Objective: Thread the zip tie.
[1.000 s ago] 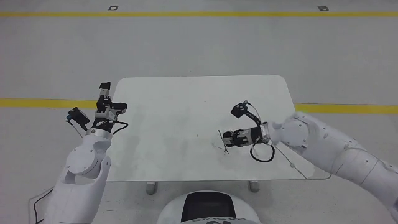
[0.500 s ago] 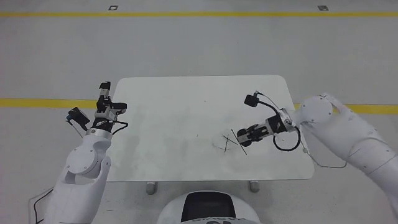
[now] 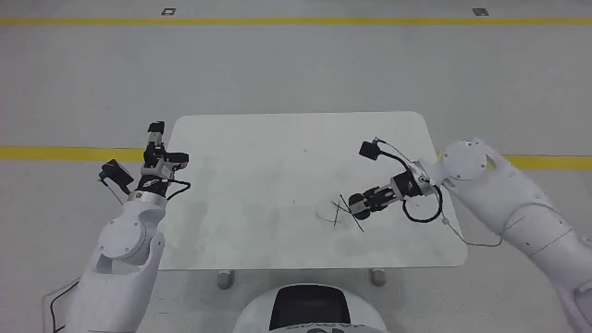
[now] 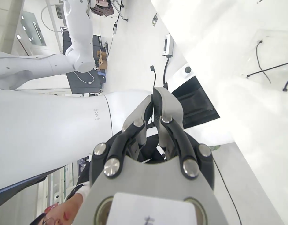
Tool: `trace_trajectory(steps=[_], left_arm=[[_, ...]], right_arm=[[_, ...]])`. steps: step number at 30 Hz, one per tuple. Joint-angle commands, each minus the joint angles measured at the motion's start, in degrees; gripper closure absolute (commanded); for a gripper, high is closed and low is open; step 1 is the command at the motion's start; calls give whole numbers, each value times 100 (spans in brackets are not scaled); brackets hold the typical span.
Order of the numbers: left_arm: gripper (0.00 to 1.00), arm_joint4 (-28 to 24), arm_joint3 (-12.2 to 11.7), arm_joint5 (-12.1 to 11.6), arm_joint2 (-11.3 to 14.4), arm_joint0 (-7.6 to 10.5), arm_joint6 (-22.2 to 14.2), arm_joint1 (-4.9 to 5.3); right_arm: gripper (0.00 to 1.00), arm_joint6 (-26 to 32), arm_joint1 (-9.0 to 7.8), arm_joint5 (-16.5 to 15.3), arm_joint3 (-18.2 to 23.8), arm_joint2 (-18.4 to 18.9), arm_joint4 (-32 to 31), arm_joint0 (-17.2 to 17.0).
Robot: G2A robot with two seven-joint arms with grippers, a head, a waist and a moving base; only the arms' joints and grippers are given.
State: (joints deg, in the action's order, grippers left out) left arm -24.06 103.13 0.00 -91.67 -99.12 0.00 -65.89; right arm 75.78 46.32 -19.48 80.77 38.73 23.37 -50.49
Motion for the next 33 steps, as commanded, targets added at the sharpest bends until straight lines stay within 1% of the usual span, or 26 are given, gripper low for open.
trace_trajectory(steps=[1,3,4,7,9,11,16,18,20,21,22,23,24,25,27,28,29,30,33], left_arm=[[0,0,0,0,0,0,0,0],[0,0,0,0,0,0,0,0],[0,0,0,0,0,0,0,0],[0,0,0,0,0,0,0,0],[0,0,0,0,0,0,0,0],[0,0,0,0,0,0,0,0],[0,26,3,-5,6,5,-10,0],[0,400,63,-194,71,8,-131,7],[0,1045,122,-356,129,-56,-94,20],[0,1474,193,-424,211,-97,-30,23],[0,1739,229,-420,306,-141,-18,22],[0,1979,260,-344,403,-166,-6,20],[0,2328,301,-253,546,-174,30,16],[0,2589,319,-221,695,-183,32,10],[0,3013,299,-74,955,-161,53,-3],[0,3254,283,3,1130,-132,77,-16],[0,3338,280,8,1253,-101,63,-27],[0,3339,256,-25,1323,-69,56,-37],[0,3346,221,-14,1338,-46,93,-42]], right_arm=[[100,-283,13,28,-21,25,92,-84],[100,-536,38,21,-78,54,293,-194],[100,-647,57,0,-125,87,509,-261],[100,-823,105,0,-272,169,885,-396],[100,-866,145,0,-359,237,1250,-492],[100,-909,164,0,-399,303,1303,-523],[100,-909,164,0,-399,303,1303,-523],[100,-1067,172,53,-360,311,1244,-566],[100,-1235,180,157,-323,349,1192,-606],[100,-1324,182,215,-334,393,1194,-622],[100,-1382,183,254,-343,426,1199,-639],[100,-1414,184,289,-342,454,1194,-654],[100,-1458,184,323,-348,495,1185,-673],[100,-1487,184,331,-355,528,1192,-692],[100,-1529,186,346,-380,589,1236,-740],[100,-1516,189,370,-408,623,1285,-770],[100,-1501,191,399,-442,647,1308,-783],[100,-1517,194,411,-471,677,1321,-793],[100,-1517,194,411,-471,677,1321,-793]])
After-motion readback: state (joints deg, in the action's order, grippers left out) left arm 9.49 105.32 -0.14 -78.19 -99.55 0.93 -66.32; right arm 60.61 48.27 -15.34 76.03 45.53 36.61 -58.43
